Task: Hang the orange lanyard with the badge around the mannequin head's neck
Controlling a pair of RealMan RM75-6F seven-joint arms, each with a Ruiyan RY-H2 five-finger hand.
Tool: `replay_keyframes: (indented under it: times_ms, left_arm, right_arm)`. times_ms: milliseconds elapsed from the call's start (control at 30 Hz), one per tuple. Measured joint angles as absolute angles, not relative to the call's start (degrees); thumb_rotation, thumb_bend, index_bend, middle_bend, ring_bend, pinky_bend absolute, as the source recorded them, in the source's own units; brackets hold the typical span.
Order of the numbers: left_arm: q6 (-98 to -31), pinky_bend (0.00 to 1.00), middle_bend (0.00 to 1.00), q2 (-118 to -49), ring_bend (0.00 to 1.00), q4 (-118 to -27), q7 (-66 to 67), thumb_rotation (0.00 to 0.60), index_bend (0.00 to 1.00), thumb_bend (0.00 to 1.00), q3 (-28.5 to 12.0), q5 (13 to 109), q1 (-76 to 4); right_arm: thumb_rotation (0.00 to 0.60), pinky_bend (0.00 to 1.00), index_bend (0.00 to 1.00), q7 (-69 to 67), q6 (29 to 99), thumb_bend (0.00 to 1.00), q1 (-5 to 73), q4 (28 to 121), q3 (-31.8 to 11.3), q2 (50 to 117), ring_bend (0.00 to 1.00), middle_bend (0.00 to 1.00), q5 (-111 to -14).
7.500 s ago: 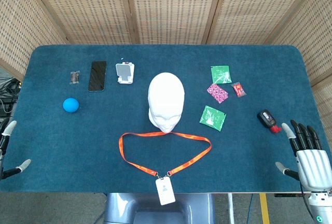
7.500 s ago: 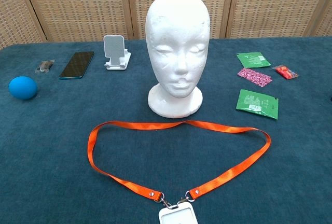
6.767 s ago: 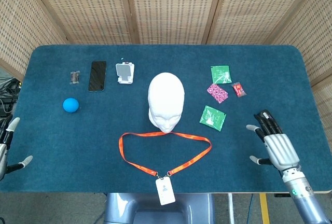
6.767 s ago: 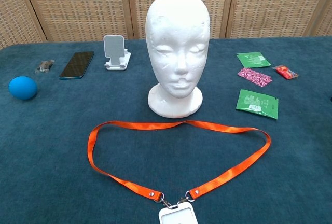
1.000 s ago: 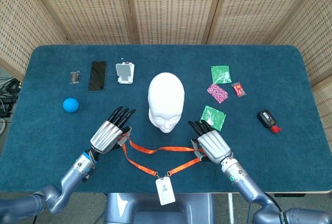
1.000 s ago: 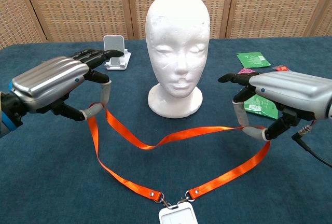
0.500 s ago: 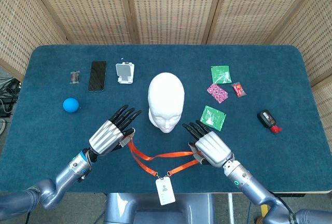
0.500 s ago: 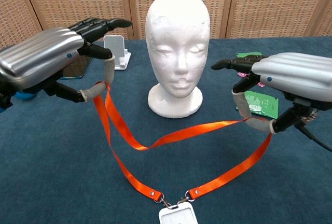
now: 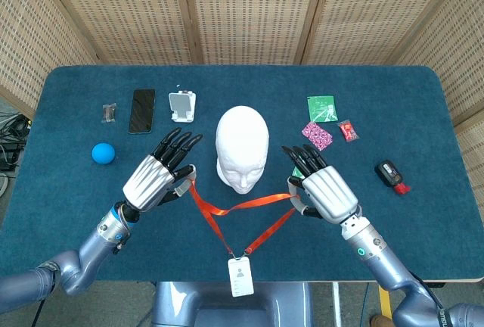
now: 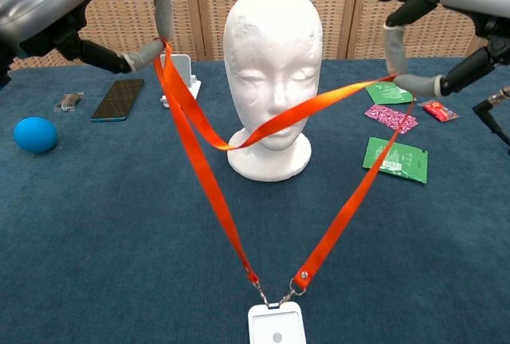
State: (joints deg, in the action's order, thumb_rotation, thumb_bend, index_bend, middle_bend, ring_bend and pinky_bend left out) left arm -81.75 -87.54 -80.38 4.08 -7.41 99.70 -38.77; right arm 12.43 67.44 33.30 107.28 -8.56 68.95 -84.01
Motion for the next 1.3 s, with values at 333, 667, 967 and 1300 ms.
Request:
replay_keyframes:
  times_ms: [333,667,967,1300]
  left_arm:
    - [-78.71,0.0,0.0,-84.3,0.0,-84.24,5.37,0.6,0.67,0.46,-11.49,95.07,-40.35]
    - [-74.51,0.0,0.0,-81.11,0.0,-87.9,4.44,0.6,0.67,0.46,-15.69,87.65,-41.7]
    - [-70.67,0.0,0.0,-81.7,0.0,-88.57,5.51,0.6,0.67,0.46,-19.94,78.91,-43.95]
    - [-65.07,0.0,0.0,-82.45,0.0,-88.69,13.36,0.6,0.64,0.46,-22.64,68.96,-47.42]
  right_arm:
    - [0.6,0.0,0.77,7.86,67.04,0.71,34.44,109.36,-15.17,65.84,0.0,0.03,-75.27]
    - [0.6,0.0,0.76,4.43,63.91,0.71,37.36,110.33,-22.54,62.6,0.0,0.04,-62.8]
    - [0.6,0.0,0.76,2.13,59.13,0.71,40.92,107.33,-26.62,61.44,0.0,0.04,-50.28]
    - [0.6,0.0,0.76,-0.65,52.73,0.71,45.55,99.82,-28.91,61.99,0.0,0.04,-40.04]
